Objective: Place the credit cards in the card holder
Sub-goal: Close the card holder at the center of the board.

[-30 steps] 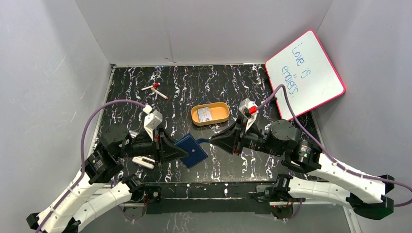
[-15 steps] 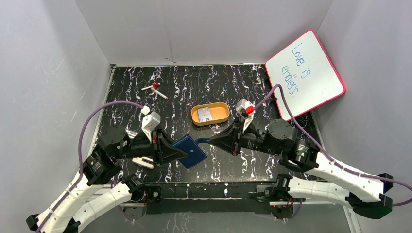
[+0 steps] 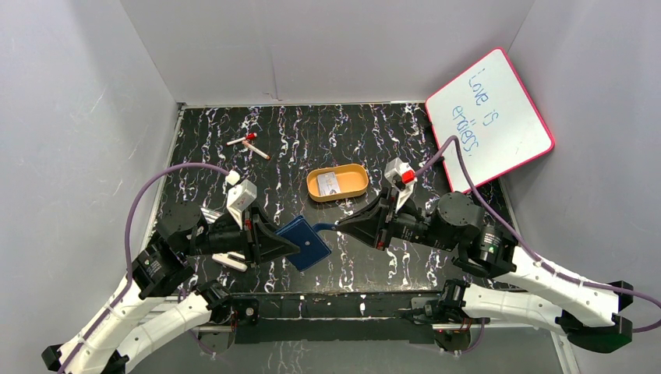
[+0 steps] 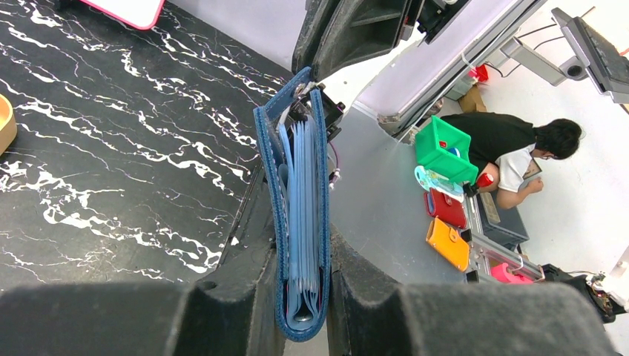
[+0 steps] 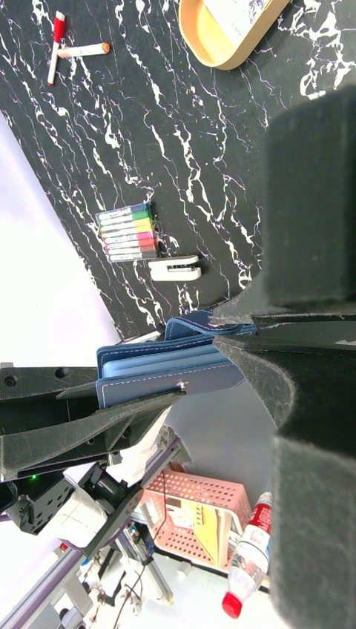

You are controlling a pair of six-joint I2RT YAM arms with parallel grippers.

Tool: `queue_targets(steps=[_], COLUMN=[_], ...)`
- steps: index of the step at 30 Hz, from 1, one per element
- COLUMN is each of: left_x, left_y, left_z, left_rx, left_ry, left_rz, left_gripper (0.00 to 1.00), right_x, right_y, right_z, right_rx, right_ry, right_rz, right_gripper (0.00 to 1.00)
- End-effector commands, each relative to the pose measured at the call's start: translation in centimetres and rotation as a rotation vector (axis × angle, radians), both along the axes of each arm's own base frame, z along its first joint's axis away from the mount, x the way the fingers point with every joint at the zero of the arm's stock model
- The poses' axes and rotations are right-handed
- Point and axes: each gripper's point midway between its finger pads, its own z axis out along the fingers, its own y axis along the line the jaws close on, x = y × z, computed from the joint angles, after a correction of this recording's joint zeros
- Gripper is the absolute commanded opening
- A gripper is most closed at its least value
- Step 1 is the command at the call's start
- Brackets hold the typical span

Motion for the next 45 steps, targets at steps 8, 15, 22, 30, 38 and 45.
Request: queue_targets(steps=[8, 15, 22, 30, 38, 45], left_x=[-0.62, -0.68, -0.66, -0.59, -0.62, -0.62], left_y=[0.36, 0.44, 0.50, 0.46, 0.49, 0.52], left_z=[1.44, 1.47, 1.46, 1.52, 1.59, 1.72], left_rx=[-0.037, -0.038, -0.036, -0.037, -0.037, -0.041], left_ry=[-0.037, -0.036, -0.038, -0.041, -0.040, -0.044], left_rz=[-0.016, -0.014, -0.010, -0.010, -0.009, -0.007], left_gripper=[0.00, 0.00, 0.00, 0.00, 0.00, 0.00], right_x=[-0.36, -0.42, -0.49, -0.57, -0.75, -0.76], right_y=[0.27, 0.33, 0.04, -0.04, 0.37, 0.43], right_z=[2.46, 2.48, 2.73, 2.80, 2.50, 2.44], right_rx=[0.070, 0.070, 0.086, 0.089, 0.072, 0.064], right_ry=[-0.016, -0.017, -0.022, -0.021, -0.019, -0.017], right_rz=[0.025, 0.030, 0.027, 0.029, 0.048, 0.050], right_gripper=[0.27, 0.18, 0.13, 0.24, 0.24, 0.15])
